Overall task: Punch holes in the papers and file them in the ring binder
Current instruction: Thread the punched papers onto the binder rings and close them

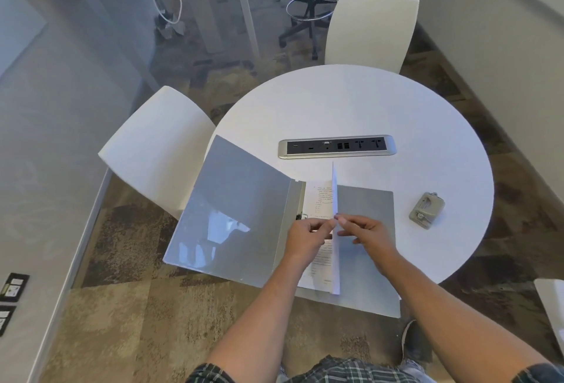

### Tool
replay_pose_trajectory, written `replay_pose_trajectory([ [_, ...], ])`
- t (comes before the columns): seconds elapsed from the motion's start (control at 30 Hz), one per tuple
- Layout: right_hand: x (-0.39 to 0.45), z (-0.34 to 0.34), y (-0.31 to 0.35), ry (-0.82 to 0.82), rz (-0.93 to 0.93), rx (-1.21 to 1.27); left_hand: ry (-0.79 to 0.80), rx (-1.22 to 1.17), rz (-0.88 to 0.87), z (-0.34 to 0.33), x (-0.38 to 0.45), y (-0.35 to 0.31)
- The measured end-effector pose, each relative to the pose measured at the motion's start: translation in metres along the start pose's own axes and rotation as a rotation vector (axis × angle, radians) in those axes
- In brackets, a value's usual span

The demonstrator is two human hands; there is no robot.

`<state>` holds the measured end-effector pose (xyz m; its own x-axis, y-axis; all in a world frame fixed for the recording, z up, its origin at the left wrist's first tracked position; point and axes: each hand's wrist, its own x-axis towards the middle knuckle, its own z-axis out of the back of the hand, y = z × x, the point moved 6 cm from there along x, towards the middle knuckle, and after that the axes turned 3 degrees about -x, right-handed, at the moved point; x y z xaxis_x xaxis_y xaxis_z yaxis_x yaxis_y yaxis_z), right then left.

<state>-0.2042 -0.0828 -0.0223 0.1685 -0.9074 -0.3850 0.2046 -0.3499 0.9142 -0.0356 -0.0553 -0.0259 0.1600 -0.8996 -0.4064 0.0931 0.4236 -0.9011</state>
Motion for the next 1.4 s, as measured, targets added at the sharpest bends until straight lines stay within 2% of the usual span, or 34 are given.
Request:
replay_pose_trajectory([
  [0.2, 0.000, -0.004, -0.006, -0.035, 0.012, 0.023, -0.003, -0.168, 0.038, -0.003, 0.003, 0.004],
  [0.4, -0.004, -0.005, -0.012, -0.032, 0.011, 0.031, -0.022, -0.237, 0.097, -0.006, 0.000, 0.011],
  [0.67, -0.008, -0.013, -0.012, -0.002, 0.014, 0.068, -0.058, -0.248, 0.178, -0.011, 0.000, 0.018],
  [0.9, -0.012, -0.014, -0.012, 0.010, 0.026, 0.069, -0.070, -0.250, 0.165, -0.010, 0.001, 0.021],
  [1.1, -0.012, -0.013, -0.018, -0.024, 0.034, 0.030, -0.085, -0.197, 0.148, -0.012, 0.001, 0.021],
  [1.27, -0.010, -0.005, -0.025, -0.072, 0.024, 0.007, -0.106, -0.034, 0.097, -0.009, 0.001, 0.011],
  [1.4, -0.011, 0.015, -0.037, -0.163, -0.022, 0.027, -0.246, 0.154, 0.044, 0.021, 0.003, -0.007],
])
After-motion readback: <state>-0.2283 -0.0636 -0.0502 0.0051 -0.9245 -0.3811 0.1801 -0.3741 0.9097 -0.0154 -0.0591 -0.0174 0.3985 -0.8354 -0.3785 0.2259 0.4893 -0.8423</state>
